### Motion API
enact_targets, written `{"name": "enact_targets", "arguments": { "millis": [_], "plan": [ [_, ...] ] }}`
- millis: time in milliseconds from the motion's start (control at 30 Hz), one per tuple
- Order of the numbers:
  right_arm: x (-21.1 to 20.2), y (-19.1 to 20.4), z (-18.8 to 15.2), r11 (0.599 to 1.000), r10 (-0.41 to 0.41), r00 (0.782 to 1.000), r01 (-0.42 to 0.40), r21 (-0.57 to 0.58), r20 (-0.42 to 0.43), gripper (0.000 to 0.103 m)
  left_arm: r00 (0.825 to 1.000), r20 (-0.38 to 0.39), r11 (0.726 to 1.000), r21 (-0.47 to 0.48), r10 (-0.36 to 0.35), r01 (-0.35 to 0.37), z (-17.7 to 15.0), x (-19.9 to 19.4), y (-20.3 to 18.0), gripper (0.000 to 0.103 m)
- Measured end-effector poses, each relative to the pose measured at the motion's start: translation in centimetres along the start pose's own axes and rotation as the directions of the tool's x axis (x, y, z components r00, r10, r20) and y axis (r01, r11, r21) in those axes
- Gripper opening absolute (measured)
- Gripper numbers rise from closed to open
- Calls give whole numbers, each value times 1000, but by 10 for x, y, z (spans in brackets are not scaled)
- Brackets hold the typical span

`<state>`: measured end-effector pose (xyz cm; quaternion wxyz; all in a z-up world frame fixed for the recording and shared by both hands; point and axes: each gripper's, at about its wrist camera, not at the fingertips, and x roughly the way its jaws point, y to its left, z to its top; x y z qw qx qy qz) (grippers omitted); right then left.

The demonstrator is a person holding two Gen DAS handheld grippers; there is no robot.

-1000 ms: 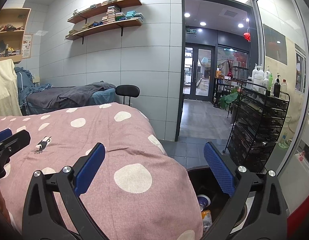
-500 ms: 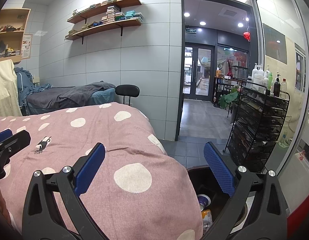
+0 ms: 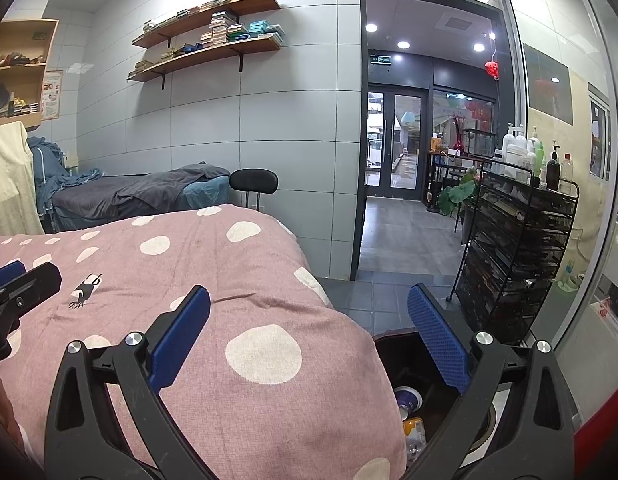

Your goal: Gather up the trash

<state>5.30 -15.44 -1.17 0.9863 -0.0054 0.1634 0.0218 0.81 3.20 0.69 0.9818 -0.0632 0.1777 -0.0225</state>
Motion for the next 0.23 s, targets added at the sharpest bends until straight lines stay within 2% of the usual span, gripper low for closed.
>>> {"name": "enact_targets", "arguments": {
  "millis": [233],
  "plan": [
    [1,0,-2,1000,-1,1000,2,6,-4,97,1000,-11,1000,-2,0,0,0,4,2,97]
  ]
}}
